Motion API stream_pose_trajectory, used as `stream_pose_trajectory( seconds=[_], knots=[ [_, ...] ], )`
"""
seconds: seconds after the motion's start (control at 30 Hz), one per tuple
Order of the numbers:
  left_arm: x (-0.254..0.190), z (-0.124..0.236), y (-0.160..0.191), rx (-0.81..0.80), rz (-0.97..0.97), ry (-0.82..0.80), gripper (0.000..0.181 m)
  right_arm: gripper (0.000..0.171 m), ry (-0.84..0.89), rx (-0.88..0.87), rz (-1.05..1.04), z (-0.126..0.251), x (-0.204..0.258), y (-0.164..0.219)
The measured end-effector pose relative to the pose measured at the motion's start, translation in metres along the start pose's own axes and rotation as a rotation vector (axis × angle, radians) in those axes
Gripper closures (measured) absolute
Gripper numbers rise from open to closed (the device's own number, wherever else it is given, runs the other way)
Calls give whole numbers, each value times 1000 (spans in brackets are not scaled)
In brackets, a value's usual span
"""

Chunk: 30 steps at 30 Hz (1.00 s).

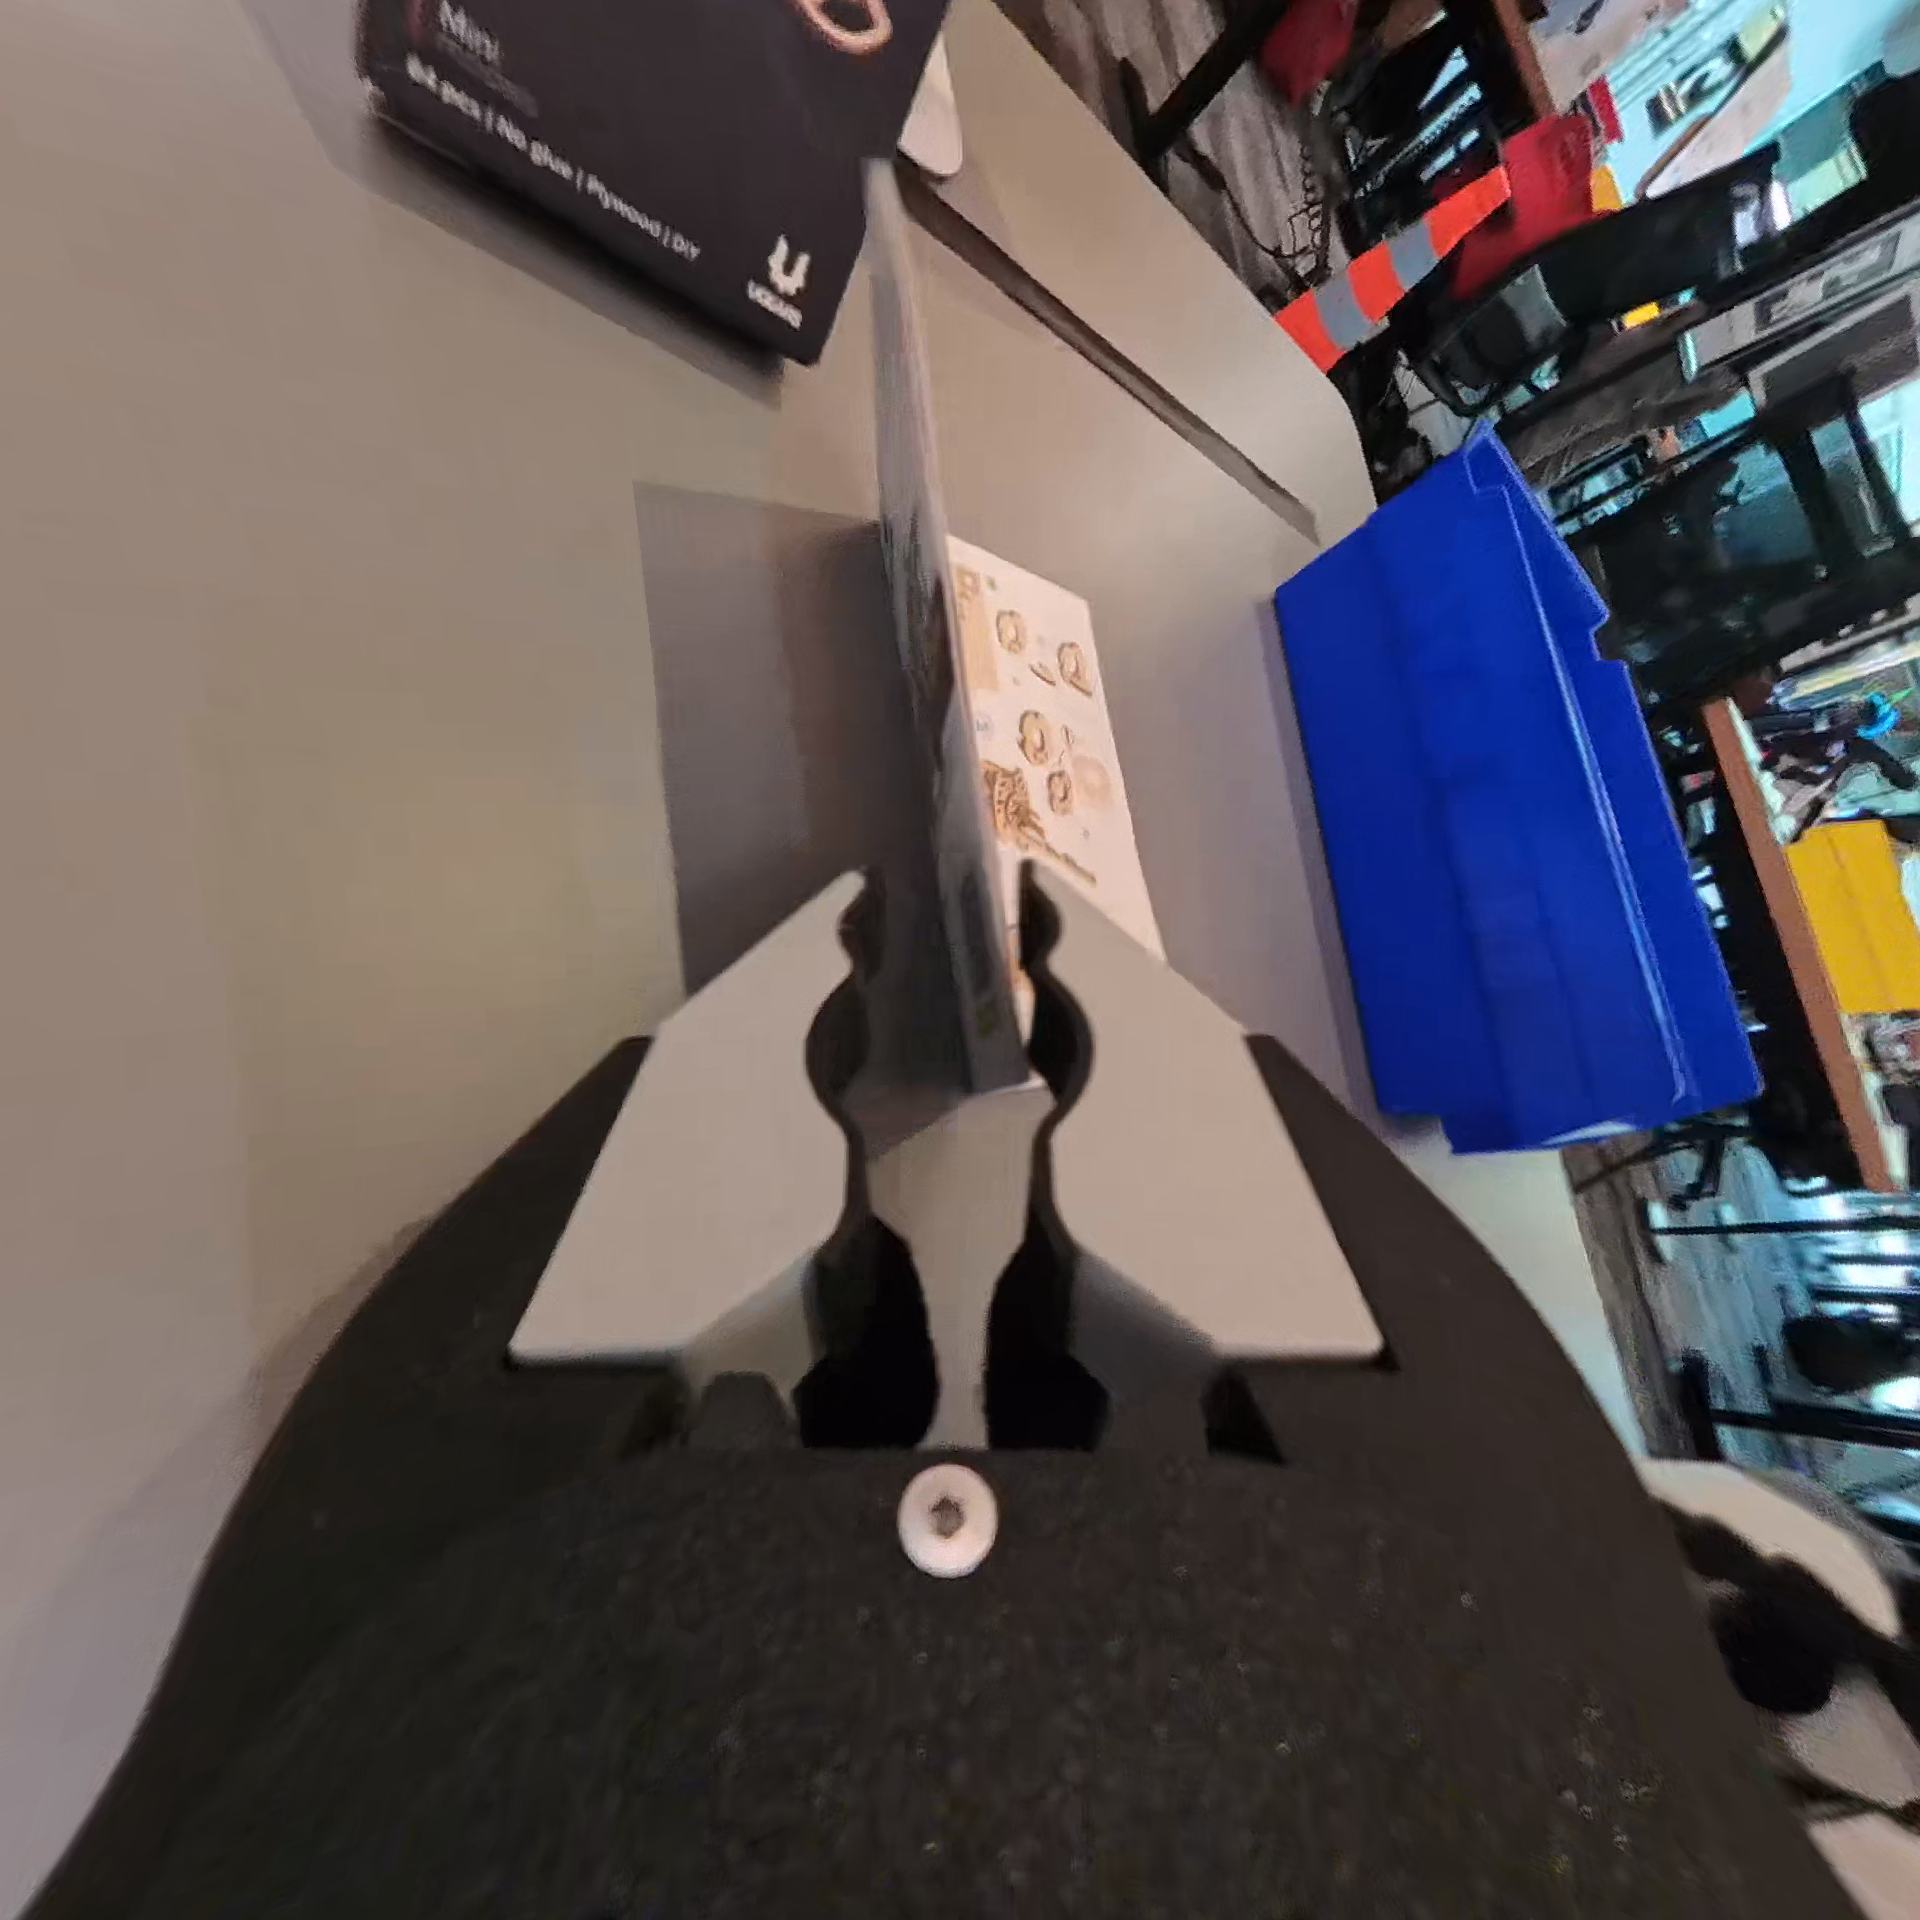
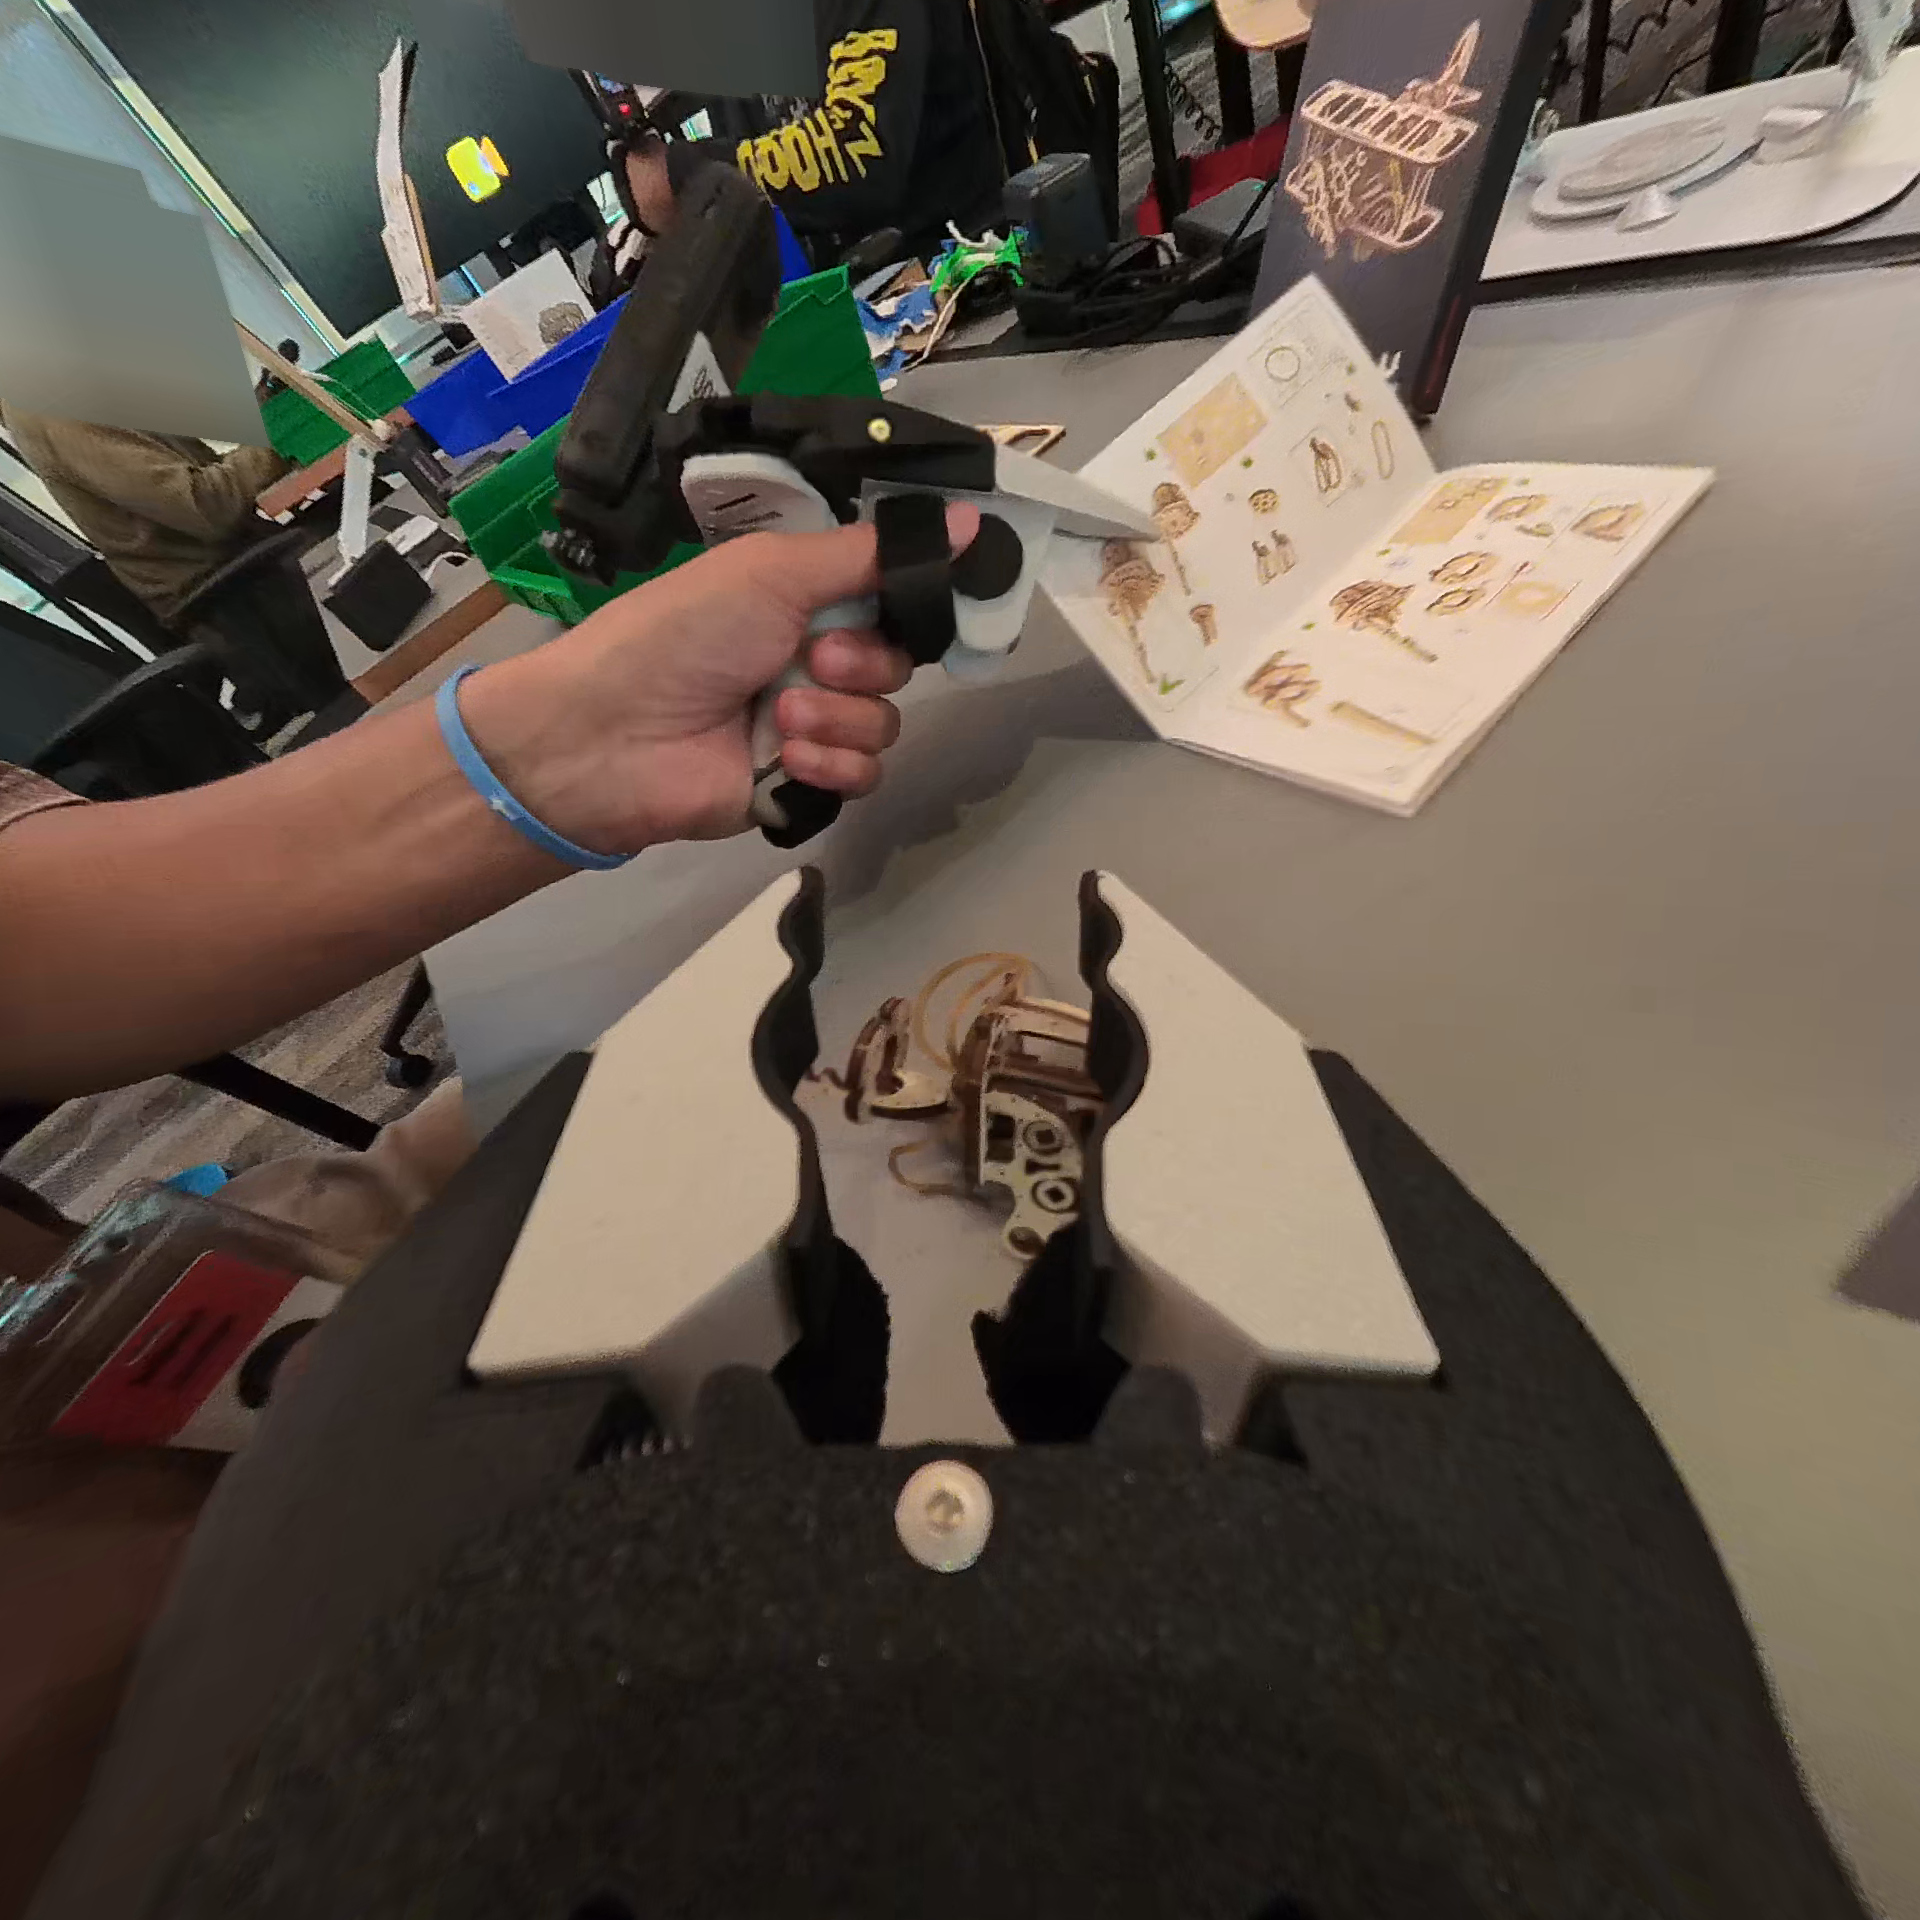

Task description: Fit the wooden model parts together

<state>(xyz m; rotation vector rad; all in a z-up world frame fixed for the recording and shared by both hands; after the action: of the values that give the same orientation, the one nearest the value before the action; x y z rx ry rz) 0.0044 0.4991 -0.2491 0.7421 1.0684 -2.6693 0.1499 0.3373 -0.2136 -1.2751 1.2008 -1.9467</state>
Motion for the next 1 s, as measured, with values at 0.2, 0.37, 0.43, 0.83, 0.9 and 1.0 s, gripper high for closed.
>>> stream_pose_trajectory(
  seconds=[0.2, 0.37, 0.43, 0.83, 0.9, 1.0],
  knots=[
    [81, 73, -35, -223, -258, -143, 118, 122, 9, -12, 3, 12, 10, 3],
    [206, 57, -70, 54, -446, -562, 65, 122, 1, -25, 9, 11, 14, -5],
    [212, 44, -78, 86, -405, -544, 57, 122, -13, -27, 13, 6, 18, -10],
    [223, 79, -48, 73, -448, -585, 90, 122, -166, 16, -18, -38, 95, 12],
    [224, 102, -26, 80, -451, -578, 91, 123, -192, 25, -44, -56, 109, 25],
    [220, 140, 8, 68, -462, -564, 91, 122, -211, 50, -114, -85, 126, 42]
  ],
)
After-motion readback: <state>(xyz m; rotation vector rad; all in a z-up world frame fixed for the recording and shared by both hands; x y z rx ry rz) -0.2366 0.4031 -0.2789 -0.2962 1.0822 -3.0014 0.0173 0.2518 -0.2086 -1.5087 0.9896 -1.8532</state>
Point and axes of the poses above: each gripper's, where its closed fingertips meet, z back along the fingers, y out of its underside, x = y × z across the jaws, the point moved 4 cm from there along z, back along the fingers, and after that the axes turned 14 degrees about -y, right-handed, at the moved point
